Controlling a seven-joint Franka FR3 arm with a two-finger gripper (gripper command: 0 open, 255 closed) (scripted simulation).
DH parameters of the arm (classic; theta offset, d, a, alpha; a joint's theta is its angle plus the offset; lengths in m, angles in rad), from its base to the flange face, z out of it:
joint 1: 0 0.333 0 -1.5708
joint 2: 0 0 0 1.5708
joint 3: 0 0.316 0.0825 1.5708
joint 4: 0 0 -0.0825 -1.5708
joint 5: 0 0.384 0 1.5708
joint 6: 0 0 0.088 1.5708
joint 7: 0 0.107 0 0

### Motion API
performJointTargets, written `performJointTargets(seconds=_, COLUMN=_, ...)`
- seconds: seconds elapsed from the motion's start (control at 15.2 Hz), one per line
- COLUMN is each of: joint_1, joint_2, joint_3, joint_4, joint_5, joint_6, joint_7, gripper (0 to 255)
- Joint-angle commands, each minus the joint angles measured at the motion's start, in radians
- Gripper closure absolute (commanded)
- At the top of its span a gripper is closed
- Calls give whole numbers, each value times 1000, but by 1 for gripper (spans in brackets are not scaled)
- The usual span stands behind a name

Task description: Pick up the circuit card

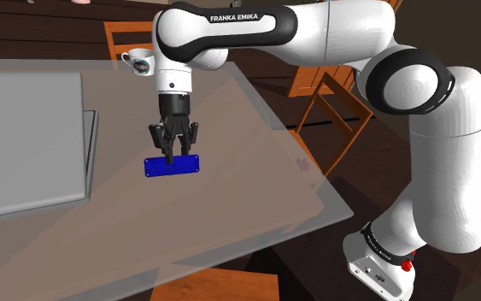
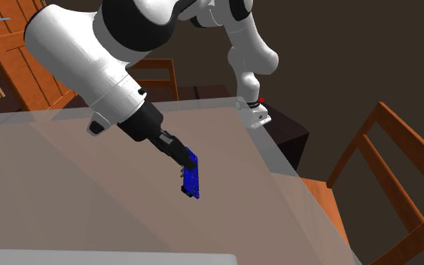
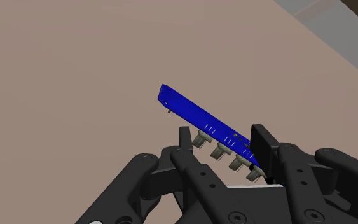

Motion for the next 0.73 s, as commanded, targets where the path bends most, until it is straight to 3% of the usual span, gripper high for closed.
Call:
performJointTargets(seconds=0.0, joint_1=0, joint_2=-3, joint_3=1, joint_4=16, joint_5=1, joint_6=-17, joint_7=7, gripper=255)
performJointTargets(seconds=0.66, joint_1=2, joint_2=-13, joint_3=9, joint_4=130, joint_5=5, joint_6=-132, joint_7=55, gripper=255)
